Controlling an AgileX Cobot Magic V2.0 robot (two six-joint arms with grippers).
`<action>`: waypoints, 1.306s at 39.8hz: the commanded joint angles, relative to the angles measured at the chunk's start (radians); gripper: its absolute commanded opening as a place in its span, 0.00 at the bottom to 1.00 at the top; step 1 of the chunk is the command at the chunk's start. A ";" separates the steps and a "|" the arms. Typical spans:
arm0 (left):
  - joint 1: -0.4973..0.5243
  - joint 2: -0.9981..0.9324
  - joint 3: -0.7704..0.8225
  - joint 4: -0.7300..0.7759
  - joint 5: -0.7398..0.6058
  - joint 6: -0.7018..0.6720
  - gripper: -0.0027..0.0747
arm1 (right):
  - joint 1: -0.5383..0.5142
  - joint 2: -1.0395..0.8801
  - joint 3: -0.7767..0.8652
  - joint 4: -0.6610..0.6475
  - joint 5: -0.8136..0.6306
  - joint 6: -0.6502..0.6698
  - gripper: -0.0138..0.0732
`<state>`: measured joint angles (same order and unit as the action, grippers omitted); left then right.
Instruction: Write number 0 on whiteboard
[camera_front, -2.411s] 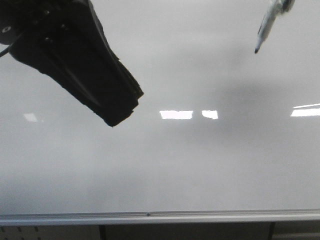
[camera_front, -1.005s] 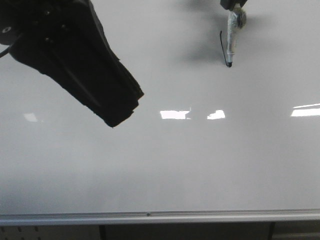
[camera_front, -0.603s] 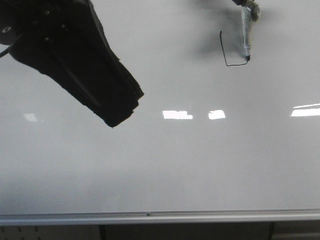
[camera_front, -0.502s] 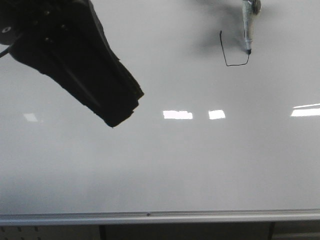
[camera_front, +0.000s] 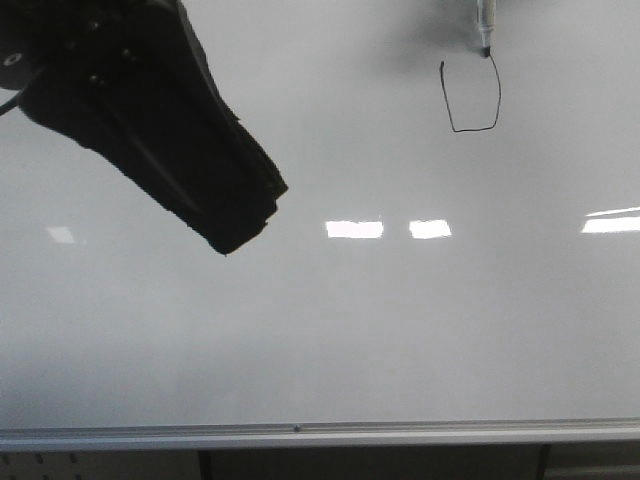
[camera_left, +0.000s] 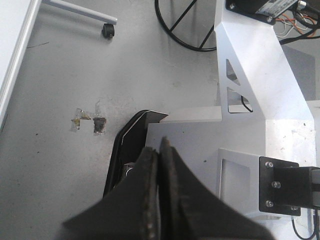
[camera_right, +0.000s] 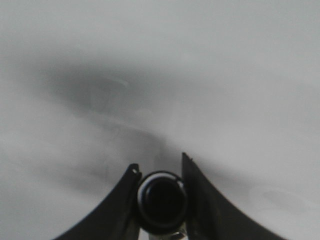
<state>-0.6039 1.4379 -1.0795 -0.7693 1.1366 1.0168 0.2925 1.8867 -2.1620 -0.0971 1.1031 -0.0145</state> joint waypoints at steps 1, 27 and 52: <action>-0.007 -0.035 -0.030 -0.060 0.005 0.000 0.01 | -0.001 -0.053 -0.035 0.054 -0.096 0.003 0.09; -0.007 -0.035 -0.030 -0.060 0.005 0.000 0.01 | -0.002 -0.110 -0.063 0.378 0.195 -0.133 0.09; -0.007 -0.035 -0.030 -0.117 -0.020 0.000 0.25 | -0.002 -0.587 0.751 0.590 0.109 -0.275 0.09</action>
<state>-0.6039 1.4379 -1.0795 -0.8109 1.1264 1.0168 0.2944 1.4159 -1.5167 0.4444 1.2582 -0.2662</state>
